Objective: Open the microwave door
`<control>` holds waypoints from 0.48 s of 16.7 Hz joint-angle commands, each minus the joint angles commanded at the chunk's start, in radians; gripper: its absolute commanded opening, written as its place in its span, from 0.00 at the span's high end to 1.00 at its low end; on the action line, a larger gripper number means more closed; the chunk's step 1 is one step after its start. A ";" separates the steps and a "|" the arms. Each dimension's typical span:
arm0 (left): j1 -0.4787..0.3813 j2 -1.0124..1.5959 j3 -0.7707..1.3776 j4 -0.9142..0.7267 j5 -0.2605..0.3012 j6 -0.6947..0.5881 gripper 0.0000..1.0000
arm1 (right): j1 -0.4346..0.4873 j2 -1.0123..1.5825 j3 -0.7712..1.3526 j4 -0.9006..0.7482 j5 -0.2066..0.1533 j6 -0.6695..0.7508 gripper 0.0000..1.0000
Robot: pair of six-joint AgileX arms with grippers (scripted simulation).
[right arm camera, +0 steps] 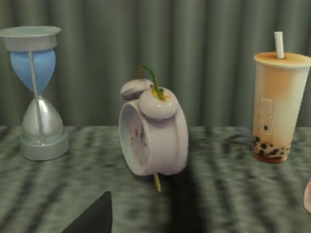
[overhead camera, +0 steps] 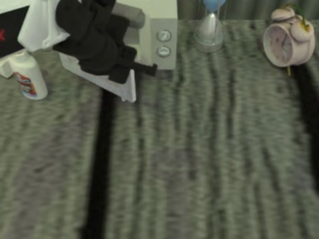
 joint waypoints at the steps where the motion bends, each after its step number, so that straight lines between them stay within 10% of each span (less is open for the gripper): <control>1: 0.008 -0.009 -0.014 0.000 0.011 0.021 1.00 | 0.000 0.000 0.000 0.000 0.000 0.000 0.00; 8: 0.041 -0.056 -0.069 0.008 0.061 0.116 1.00 | 0.000 0.000 0.000 0.000 0.000 0.000 0.00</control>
